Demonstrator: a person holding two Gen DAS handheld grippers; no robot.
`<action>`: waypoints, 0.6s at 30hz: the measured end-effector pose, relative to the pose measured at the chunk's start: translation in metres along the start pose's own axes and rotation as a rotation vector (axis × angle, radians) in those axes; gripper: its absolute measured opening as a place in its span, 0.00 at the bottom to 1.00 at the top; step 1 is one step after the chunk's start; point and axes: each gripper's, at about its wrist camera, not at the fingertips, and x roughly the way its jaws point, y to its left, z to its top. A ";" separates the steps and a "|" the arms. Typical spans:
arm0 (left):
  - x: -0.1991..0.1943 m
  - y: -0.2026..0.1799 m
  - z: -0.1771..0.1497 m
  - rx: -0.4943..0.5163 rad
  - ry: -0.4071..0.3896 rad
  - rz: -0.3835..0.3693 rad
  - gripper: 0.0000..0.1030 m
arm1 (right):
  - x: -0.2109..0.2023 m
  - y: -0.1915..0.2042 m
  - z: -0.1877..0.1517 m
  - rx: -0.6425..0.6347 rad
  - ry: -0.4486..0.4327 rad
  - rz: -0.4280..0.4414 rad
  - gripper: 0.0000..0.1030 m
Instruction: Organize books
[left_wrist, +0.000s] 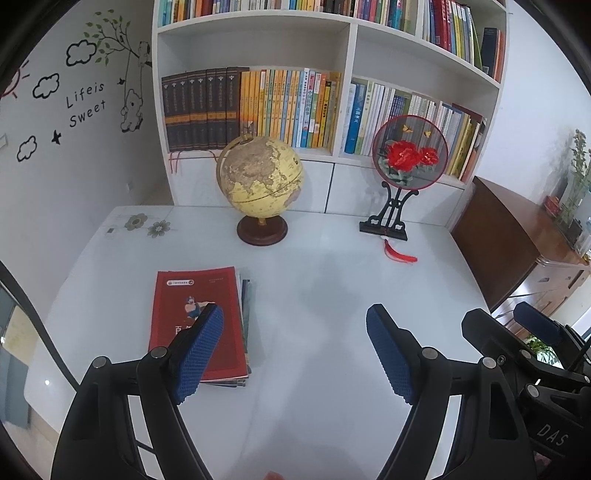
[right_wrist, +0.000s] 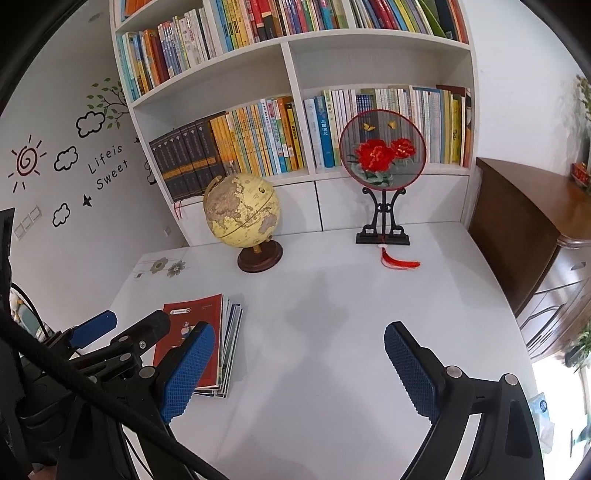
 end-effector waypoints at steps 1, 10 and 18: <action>0.001 0.000 0.000 -0.001 0.001 0.002 0.76 | 0.001 0.000 0.000 -0.002 0.002 -0.001 0.89; 0.004 -0.003 0.000 0.012 0.010 0.007 0.76 | 0.004 -0.002 -0.001 0.010 0.020 -0.007 0.89; 0.004 -0.004 0.000 0.011 0.012 0.006 0.76 | 0.005 -0.003 -0.002 0.018 0.023 -0.008 0.89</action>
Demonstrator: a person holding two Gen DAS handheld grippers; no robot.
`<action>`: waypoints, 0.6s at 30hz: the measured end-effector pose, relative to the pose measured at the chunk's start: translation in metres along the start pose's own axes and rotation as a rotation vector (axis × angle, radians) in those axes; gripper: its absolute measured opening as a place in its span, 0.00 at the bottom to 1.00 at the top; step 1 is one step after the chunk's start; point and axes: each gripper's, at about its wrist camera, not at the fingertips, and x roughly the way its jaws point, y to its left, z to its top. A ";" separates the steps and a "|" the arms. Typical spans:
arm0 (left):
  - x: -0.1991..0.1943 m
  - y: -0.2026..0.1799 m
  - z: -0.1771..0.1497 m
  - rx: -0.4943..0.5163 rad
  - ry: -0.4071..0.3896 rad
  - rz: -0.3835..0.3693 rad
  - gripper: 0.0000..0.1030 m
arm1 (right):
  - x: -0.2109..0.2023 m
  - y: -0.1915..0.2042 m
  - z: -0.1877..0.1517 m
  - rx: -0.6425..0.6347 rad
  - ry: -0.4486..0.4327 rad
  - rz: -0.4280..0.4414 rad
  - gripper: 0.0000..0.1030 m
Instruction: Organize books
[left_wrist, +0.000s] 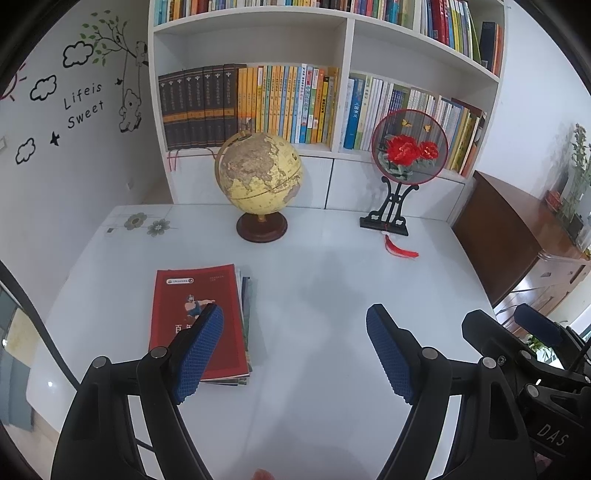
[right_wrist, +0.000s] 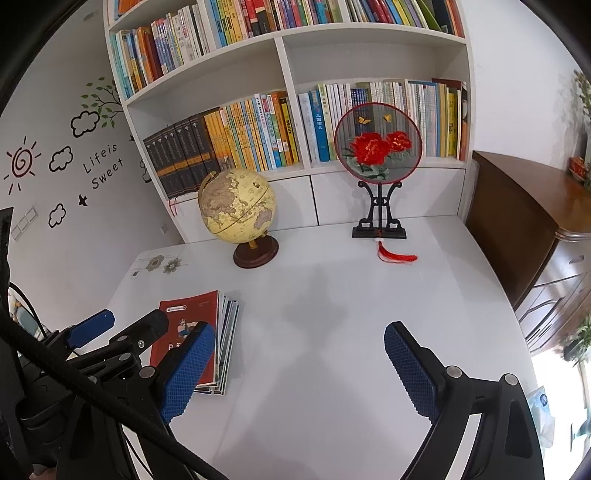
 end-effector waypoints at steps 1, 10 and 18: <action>-0.001 -0.002 -0.001 -0.002 0.000 0.003 0.76 | 0.000 0.000 0.000 0.003 0.001 0.003 0.89; -0.004 -0.007 -0.003 0.015 -0.019 0.031 0.77 | -0.001 -0.001 -0.003 0.010 -0.001 -0.003 0.89; -0.009 -0.011 -0.003 0.041 -0.050 0.061 0.77 | -0.001 -0.003 -0.002 0.021 0.002 -0.002 0.89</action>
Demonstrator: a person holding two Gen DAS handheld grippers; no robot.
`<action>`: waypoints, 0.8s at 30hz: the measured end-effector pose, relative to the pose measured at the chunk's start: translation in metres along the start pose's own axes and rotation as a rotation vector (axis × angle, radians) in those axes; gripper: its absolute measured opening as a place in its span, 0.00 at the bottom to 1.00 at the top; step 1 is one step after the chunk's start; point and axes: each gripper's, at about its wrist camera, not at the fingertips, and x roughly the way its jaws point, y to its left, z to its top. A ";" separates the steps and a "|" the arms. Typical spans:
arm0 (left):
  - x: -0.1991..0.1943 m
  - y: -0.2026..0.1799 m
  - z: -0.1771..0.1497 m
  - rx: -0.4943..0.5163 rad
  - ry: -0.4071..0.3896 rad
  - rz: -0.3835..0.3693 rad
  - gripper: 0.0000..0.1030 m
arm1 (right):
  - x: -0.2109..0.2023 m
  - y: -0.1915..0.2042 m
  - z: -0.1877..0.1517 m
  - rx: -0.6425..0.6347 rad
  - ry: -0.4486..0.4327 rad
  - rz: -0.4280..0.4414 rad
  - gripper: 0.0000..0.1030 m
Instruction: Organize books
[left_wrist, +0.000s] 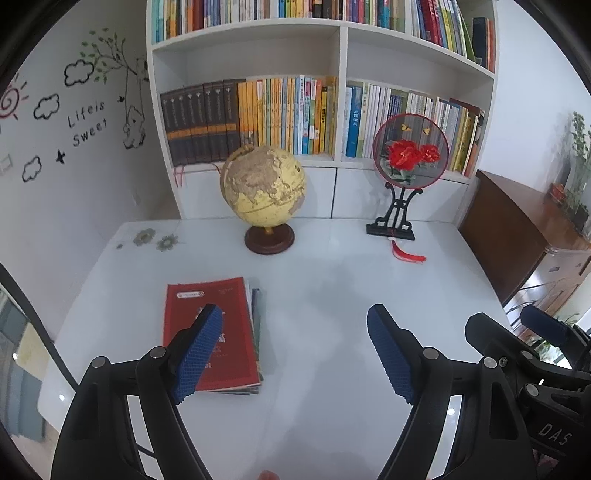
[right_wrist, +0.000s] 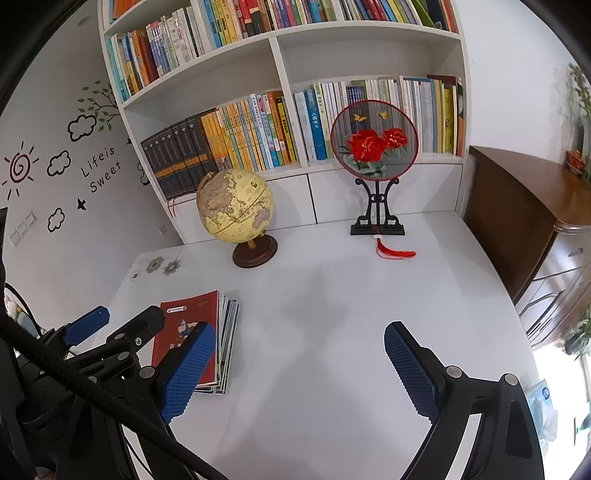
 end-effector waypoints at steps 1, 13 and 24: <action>0.000 0.000 0.000 0.002 -0.001 0.004 0.77 | 0.000 0.000 0.000 0.000 0.000 0.000 0.89; -0.002 0.000 0.000 0.012 -0.010 0.025 0.82 | 0.000 -0.002 -0.003 0.017 0.010 0.004 0.89; -0.003 0.000 -0.002 -0.008 -0.001 -0.009 0.82 | -0.004 -0.004 -0.004 0.031 0.011 0.009 0.89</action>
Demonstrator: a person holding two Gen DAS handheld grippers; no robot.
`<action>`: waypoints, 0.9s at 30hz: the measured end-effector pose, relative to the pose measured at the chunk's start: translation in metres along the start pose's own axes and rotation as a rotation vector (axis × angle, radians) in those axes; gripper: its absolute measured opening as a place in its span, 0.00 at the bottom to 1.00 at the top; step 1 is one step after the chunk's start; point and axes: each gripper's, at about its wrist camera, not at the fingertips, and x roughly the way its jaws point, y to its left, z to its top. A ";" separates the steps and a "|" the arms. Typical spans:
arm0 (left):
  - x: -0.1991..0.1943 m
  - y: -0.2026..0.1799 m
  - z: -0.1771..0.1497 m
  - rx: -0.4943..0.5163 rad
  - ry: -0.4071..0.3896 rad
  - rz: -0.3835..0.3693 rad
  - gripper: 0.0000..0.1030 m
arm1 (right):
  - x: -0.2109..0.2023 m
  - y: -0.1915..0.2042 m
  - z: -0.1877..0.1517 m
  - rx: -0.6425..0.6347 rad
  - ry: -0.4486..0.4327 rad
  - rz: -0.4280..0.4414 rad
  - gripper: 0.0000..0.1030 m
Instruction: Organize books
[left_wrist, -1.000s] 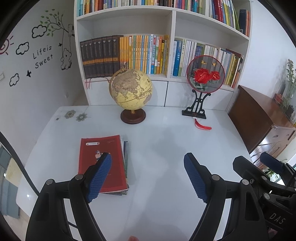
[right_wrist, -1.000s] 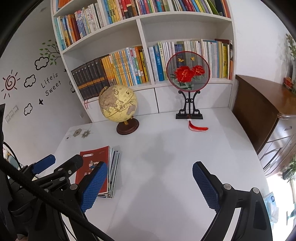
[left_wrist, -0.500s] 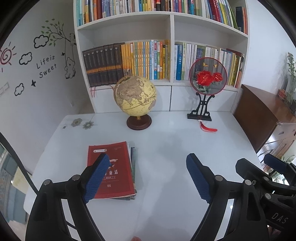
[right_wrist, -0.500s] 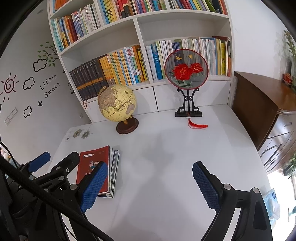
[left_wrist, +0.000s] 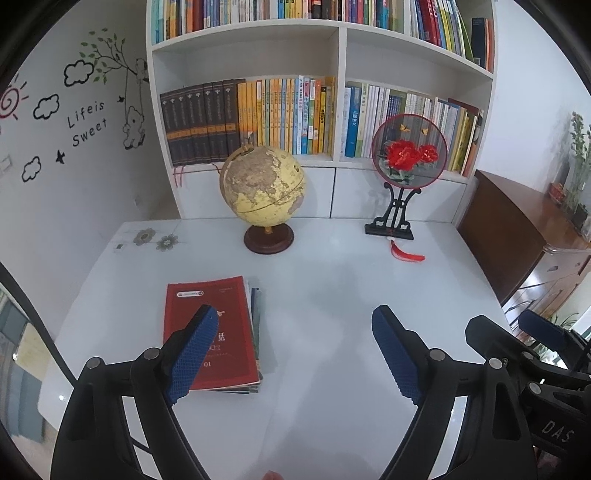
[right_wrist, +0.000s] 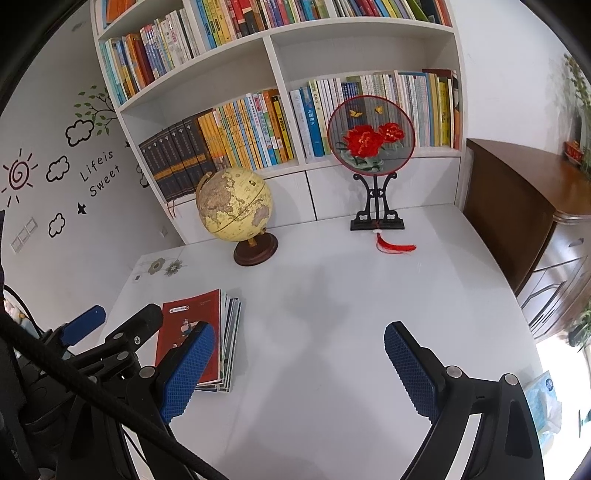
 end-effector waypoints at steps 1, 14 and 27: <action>0.000 0.000 0.000 0.002 -0.001 0.001 0.82 | 0.000 0.000 0.000 0.004 0.000 0.001 0.89; 0.000 0.001 -0.002 -0.012 0.012 -0.025 0.82 | -0.003 0.000 -0.002 0.010 -0.007 -0.003 0.89; 0.003 0.003 -0.005 -0.029 0.039 -0.059 0.82 | -0.002 -0.004 -0.004 0.028 0.005 -0.001 0.89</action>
